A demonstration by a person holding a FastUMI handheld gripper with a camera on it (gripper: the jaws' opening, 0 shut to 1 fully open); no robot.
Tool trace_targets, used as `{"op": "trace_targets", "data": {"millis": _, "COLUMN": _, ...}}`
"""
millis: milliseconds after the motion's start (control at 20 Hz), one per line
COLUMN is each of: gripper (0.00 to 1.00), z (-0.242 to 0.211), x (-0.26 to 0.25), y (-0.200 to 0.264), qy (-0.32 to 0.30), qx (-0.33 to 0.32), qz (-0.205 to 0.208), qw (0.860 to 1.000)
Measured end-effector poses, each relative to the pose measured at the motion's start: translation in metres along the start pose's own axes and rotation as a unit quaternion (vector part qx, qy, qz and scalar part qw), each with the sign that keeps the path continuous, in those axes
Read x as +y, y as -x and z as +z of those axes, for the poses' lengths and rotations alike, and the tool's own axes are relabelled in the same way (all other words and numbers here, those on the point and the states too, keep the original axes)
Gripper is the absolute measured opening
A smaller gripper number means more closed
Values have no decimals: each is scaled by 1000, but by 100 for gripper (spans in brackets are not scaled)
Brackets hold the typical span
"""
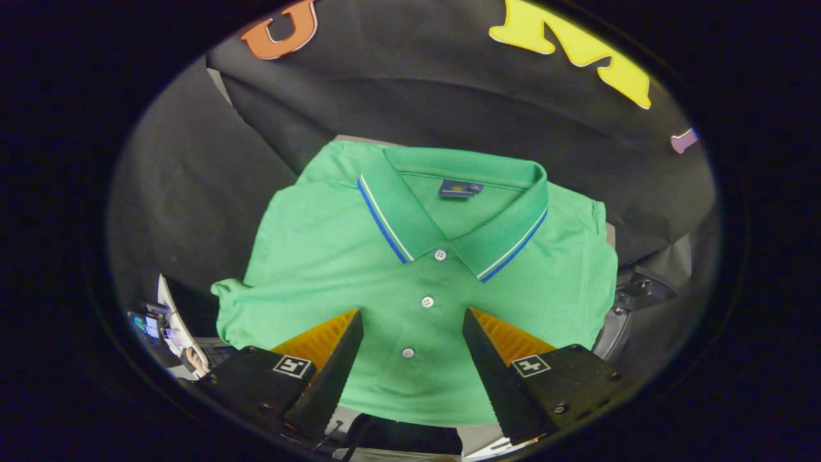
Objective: Put the clothes into the washing machine and then close the washing machine lid.
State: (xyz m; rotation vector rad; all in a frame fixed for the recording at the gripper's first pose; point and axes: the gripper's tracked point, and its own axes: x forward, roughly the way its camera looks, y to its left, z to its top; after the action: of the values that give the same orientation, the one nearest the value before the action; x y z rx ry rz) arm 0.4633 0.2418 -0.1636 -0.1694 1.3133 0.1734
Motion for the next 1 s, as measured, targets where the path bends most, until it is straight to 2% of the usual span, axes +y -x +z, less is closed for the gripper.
{"op": "trace_targets", "data": {"millis": 100, "gripper": 97, "z": 0, "x": 1, "y": -3, "qy": 7, "qx": 13, "qz": -9, "qw": 1000}}
{"op": "trace_targets", "data": {"millis": 200, "gripper": 84, "z": 0, "x": 3, "y": 0, "qy": -6, "qx": 16, "qz": -17, "qw": 1000}}
{"op": "trace_targets", "data": {"millis": 250, "gripper": 83, "z": -1, "x": 5, "y": -2, "qy": -2, "qx": 17, "qz": -18, "qw": 1000}}
{"op": "trace_targets", "data": {"millis": 350, "gripper": 63, "z": 0, "x": 2, "y": -1, "qy": 20, "qx": 28, "qz": -10, "qw": 999}}
{"op": "trace_targets", "data": {"millis": 550, "gripper": 24, "z": 3, "x": -10, "y": 2, "qy": 9, "qx": 40, "qz": 3, "qw": 999}}
{"op": "trace_targets", "data": {"millis": 600, "gripper": 20, "z": 3, "x": -10, "y": 4, "qy": 5, "qx": 45, "qz": 16, "qw": 999}}
{"op": "trace_targets", "data": {"millis": 650, "gripper": 11, "z": 4, "x": -10, "y": 3, "qy": -2, "qx": 56, "qz": 33, "qw": 998}}
{"op": "trace_targets", "data": {"millis": 800, "gripper": 6, "z": 8, "x": -9, "y": 12, "qy": -53, "qx": 66, "qz": 70, "qw": 994}}
{"op": "trace_targets", "data": {"millis": 1000, "gripper": 6, "z": 17, "x": -5, "y": 45, "qy": -46, "qx": 44, "qz": 83, "qw": 995}}
